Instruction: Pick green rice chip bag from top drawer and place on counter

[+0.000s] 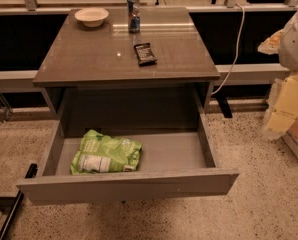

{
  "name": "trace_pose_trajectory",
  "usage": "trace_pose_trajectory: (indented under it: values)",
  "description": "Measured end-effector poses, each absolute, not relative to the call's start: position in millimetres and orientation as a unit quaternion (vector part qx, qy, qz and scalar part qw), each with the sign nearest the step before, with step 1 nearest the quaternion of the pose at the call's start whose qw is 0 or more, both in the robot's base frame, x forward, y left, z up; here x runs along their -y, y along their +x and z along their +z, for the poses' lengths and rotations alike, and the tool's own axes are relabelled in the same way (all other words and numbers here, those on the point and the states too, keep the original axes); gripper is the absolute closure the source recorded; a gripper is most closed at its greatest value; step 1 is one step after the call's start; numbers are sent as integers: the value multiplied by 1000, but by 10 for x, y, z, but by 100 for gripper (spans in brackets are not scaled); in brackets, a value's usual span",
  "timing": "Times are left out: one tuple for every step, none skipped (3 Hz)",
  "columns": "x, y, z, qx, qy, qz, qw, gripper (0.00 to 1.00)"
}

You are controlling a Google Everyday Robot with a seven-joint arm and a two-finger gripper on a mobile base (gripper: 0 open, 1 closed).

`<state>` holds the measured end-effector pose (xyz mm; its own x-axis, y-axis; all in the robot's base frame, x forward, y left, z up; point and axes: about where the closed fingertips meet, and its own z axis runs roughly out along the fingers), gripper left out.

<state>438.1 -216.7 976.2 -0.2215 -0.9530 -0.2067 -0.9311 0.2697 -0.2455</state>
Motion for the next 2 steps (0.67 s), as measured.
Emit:
trace_pose_trajectory:
  values:
    - [2166,4382,9762,-781,-603,-34,159,0]
    - [2130,4413,9760,-784,-597,-29,169,0]
